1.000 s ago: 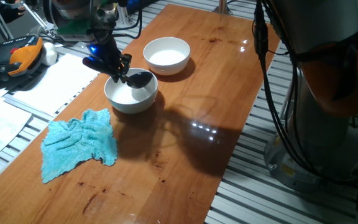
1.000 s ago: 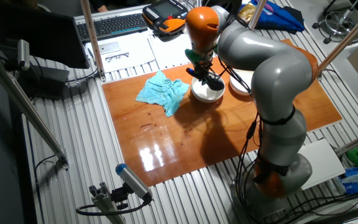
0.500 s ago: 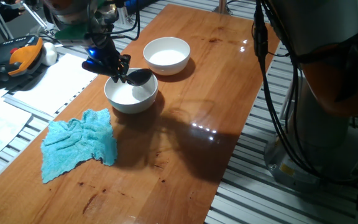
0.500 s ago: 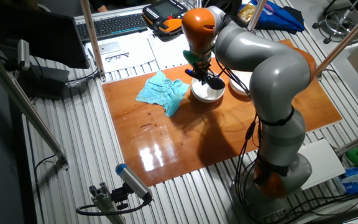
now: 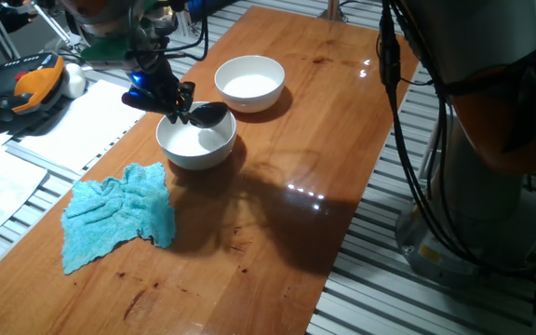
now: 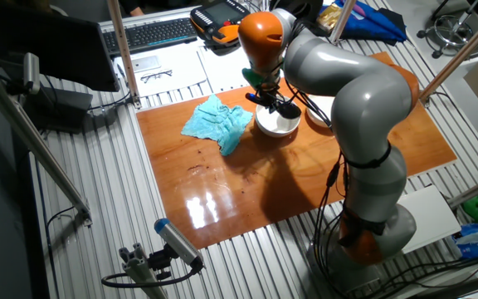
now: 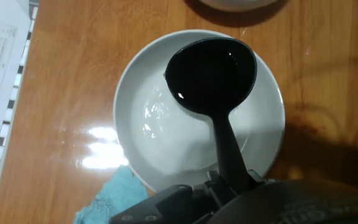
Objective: Scoop water with a large spoon from one bowl to another
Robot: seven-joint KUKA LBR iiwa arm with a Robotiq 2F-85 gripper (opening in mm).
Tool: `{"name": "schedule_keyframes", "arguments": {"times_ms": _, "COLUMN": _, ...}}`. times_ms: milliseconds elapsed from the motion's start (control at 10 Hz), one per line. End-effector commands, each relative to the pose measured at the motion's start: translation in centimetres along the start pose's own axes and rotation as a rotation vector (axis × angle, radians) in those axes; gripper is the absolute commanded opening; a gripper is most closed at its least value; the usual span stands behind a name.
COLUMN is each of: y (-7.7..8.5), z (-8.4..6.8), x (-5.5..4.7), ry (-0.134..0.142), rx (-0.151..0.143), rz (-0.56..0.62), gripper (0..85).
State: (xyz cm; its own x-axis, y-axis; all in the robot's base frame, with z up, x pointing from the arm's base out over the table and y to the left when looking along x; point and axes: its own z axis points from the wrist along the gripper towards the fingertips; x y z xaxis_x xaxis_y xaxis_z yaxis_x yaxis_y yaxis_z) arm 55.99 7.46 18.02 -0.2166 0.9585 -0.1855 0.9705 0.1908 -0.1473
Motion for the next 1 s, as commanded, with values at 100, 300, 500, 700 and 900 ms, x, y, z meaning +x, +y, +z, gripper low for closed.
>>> {"name": "schedule_keyframes", "arguments": {"times_ms": 100, "y": 0.0, "z": -0.3, "x": 0.5, "ry": 0.010, "rx": 0.009, "rz": 0.012, "gripper": 0.0}}
{"name": "schedule_keyframes", "arguments": {"times_ms": 300, "y": -0.1, "z": -0.7, "x": 1.5, "ry": 0.008, "rx": 0.024, "rz": 0.010, "gripper": 0.0}}
{"name": "schedule_keyframes", "arguments": {"times_ms": 500, "y": -0.1, "z": -0.7, "x": 2.0, "ry": -0.003, "rx": 0.029, "rz": -0.008, "gripper": 0.0}}
{"name": "schedule_keyframes", "arguments": {"times_ms": 700, "y": 0.1, "z": -0.4, "x": 2.3, "ry": -0.013, "rx": 0.026, "rz": -0.039, "gripper": 0.0}}
{"name": "schedule_keyframes", "arguments": {"times_ms": 900, "y": 0.2, "z": -0.3, "x": 2.6, "ry": -0.032, "rx": 0.017, "rz": -0.074, "gripper": 0.0}}
